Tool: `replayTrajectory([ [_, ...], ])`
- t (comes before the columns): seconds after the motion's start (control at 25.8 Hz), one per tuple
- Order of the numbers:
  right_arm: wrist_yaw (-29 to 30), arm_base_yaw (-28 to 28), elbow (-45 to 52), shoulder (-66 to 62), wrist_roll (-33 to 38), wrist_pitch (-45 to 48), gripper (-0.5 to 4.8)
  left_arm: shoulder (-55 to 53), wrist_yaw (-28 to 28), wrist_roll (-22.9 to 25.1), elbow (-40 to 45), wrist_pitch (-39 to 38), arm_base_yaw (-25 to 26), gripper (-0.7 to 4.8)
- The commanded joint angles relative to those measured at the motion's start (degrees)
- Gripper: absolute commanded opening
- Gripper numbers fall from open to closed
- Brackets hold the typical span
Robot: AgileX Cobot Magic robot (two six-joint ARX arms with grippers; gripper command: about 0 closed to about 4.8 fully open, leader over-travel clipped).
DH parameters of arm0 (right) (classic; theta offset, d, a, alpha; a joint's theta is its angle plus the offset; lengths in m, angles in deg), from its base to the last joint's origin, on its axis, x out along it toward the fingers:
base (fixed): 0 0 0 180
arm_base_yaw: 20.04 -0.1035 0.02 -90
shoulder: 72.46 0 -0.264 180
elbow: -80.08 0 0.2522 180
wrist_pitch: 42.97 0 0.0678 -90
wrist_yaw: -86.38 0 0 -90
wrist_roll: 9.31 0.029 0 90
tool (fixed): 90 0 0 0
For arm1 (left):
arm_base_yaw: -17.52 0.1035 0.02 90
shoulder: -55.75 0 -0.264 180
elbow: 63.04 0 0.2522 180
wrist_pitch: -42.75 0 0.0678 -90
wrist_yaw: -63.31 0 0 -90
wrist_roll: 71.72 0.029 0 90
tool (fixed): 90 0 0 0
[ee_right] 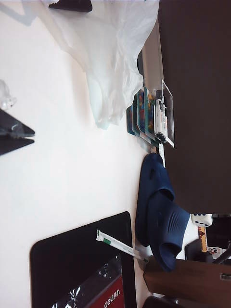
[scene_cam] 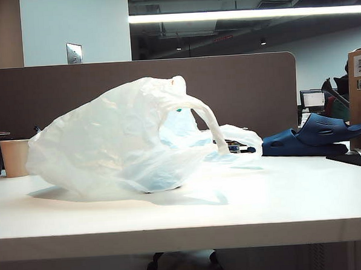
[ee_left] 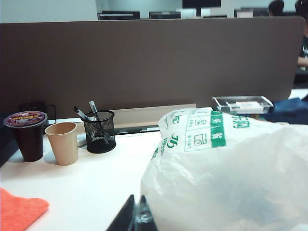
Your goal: Put the power bank into the bag.
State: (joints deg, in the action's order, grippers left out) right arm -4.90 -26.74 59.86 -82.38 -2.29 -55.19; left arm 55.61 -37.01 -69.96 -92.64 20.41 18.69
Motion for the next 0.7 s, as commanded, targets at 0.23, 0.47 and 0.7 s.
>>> replayTrajectory([
  [0.23,0.13,-0.11,3.78,-0.02,-2.95,5.55,-0.08,0.0,0.13,-2.71,5.07,6.14,0.04,-0.06],
  [0.47,0.09,-0.11,6.21,-0.02,-4.22,8.79,-0.08,0.0,0.04,-2.62,8.39,10.1,0.02,-0.06],
  [0.7,0.07,-0.11,6.47,-0.02,-6.03,8.92,-0.08,0.02,0.0,-2.64,12.52,15.3,0.02,-0.06],
])
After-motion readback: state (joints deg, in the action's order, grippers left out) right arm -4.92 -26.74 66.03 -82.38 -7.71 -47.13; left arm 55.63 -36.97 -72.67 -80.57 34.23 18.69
